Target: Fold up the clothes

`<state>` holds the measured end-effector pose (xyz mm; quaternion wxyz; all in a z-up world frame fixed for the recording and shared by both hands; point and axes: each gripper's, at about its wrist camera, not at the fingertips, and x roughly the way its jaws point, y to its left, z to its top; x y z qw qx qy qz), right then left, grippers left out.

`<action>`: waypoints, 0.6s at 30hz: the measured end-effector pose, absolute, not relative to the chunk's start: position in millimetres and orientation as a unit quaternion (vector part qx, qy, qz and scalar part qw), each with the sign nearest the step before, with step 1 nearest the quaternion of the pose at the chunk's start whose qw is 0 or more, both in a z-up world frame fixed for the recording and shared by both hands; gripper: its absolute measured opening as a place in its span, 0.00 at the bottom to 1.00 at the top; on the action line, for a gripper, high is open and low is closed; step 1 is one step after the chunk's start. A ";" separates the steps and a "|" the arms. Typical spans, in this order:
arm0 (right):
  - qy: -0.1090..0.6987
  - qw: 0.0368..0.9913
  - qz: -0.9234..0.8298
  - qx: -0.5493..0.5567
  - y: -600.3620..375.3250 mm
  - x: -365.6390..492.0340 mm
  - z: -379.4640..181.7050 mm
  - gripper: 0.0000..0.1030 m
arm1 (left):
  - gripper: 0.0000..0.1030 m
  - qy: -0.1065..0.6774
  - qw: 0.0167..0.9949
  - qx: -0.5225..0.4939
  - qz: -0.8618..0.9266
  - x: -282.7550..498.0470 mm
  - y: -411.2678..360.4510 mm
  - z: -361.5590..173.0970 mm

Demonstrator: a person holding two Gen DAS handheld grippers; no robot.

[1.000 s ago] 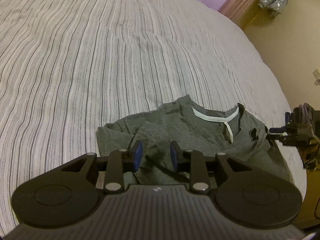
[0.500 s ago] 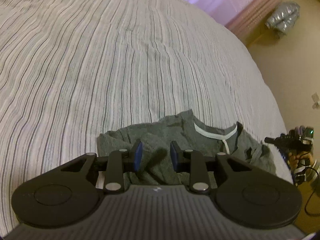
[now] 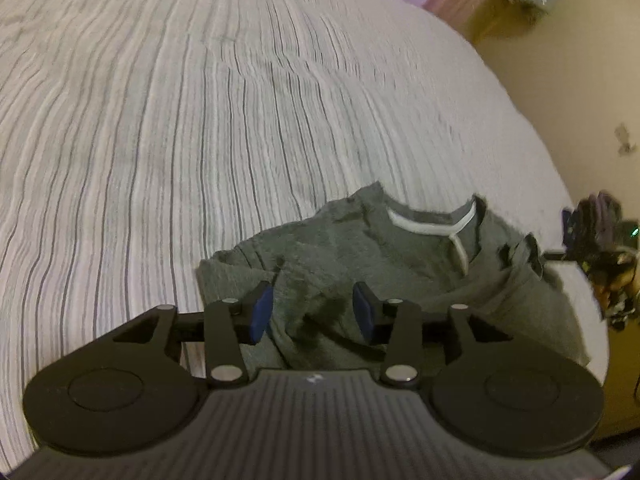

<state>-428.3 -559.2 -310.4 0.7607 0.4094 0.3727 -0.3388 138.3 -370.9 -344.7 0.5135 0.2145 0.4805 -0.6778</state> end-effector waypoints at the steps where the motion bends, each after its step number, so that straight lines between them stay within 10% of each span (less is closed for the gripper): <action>1: 0.372 0.765 -0.336 0.405 -558.3 -427.5 -310.4 0.57 | 0.35 0.480 0.511 0.216 -0.679 137.6 -373.3 -347.9; 5: 0.368 0.781 -0.324 0.387 -554.9 -424.1 -310.4 0.56 | 0.12 0.490 0.513 0.198 -0.676 142.4 -374.0 -354.9; 15: 0.383 0.813 -0.289 0.329 -552.4 -399.6 -317.7 0.43 | 0.11 0.503 0.513 0.181 -0.672 143.0 -374.9 -366.3; 18: 0.389 0.819 -0.280 0.315 -554.5 -389.5 -320.6 0.03 | 0.02 0.494 0.512 0.175 -0.680 143.1 -371.3 -359.9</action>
